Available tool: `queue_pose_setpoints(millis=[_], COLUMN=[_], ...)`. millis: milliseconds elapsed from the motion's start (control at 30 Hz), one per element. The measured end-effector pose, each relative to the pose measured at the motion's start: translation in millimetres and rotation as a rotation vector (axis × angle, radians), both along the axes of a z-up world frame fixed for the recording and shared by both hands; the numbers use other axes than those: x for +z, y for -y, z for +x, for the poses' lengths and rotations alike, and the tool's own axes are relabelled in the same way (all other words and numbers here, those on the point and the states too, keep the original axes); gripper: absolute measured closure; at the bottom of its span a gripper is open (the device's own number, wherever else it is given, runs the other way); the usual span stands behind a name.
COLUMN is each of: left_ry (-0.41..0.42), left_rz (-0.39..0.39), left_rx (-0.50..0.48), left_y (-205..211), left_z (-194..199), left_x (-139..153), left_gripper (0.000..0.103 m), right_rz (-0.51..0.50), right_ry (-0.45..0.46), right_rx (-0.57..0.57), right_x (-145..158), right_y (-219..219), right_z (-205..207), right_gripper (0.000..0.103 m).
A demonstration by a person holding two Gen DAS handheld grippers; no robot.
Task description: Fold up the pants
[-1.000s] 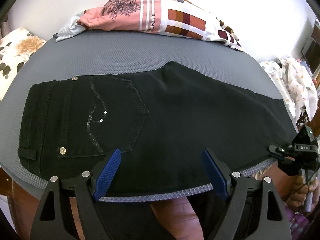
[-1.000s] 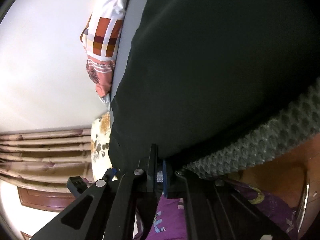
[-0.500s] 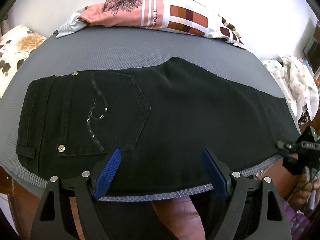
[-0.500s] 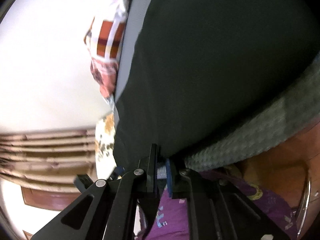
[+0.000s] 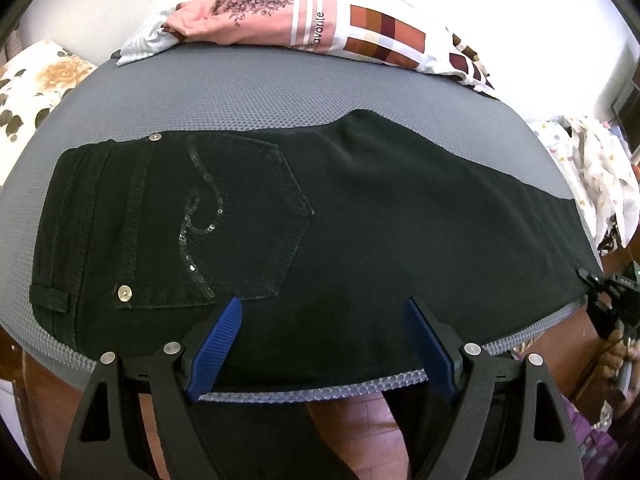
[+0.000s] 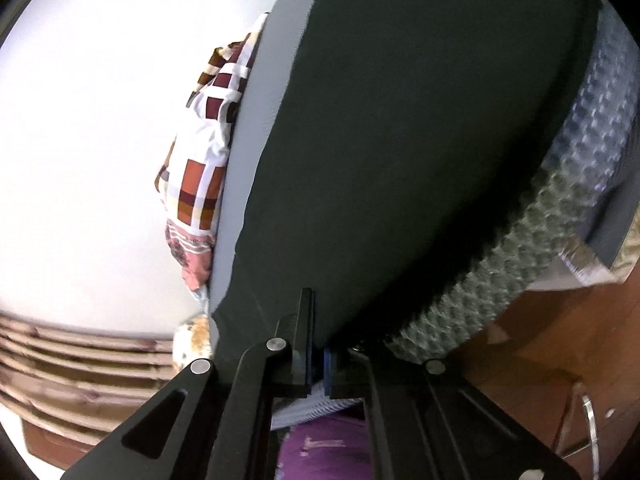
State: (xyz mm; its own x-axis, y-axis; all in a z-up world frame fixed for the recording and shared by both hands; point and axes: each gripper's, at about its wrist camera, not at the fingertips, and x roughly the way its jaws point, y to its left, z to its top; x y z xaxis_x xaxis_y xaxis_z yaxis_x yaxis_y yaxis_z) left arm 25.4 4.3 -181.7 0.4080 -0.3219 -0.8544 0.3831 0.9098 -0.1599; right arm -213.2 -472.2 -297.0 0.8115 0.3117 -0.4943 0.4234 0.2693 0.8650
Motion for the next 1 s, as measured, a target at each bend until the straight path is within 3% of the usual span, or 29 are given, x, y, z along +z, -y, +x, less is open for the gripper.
queue_pose_setpoints(millis=[167,300,367,533,633,733,900,1000], left_ry=[-0.021,-0.027,-0.026,-0.023,-0.013,-0.007,-0.017,-0.011], left_rz=[0.0,0.003,0.007,0.017,0.006,-0.003,-0.003,-0.005], left_rx=[0.005,0.004,0.003,0.005,0.01,0.015,0.017,0.018], left_y=[-1,0,1,2,0,-1,-1,-1], left_z=[2,2,1,1,0,0,0,-1], left_x=[-4,-5,-5,-6,-3,-1,-2,-1], left_gripper=[0.02,0.02,0.02,0.02,0.02,0.02,0.02,0.02], right_rz=[0.091,0.131,0.1,-0.028,0.046,0.038,-0.012,0.016], right_ry=[0.06,0.093,0.066,0.036,0.067,0.062,0.037,0.061], right_rx=[-0.05,-0.173,-0.235,-0.227,-0.312,-0.408,-0.379,-0.381], right_x=[-5,-6,-6,7,0,9,22,16], right_y=[13,31,42,58,75,91,98,96], right_z=[-8,-33,-46,-56,-81,-106,-107,-106], right_gripper=[0.094,0.09,0.101,0.101,0.096,0.088,0.068,0.069])
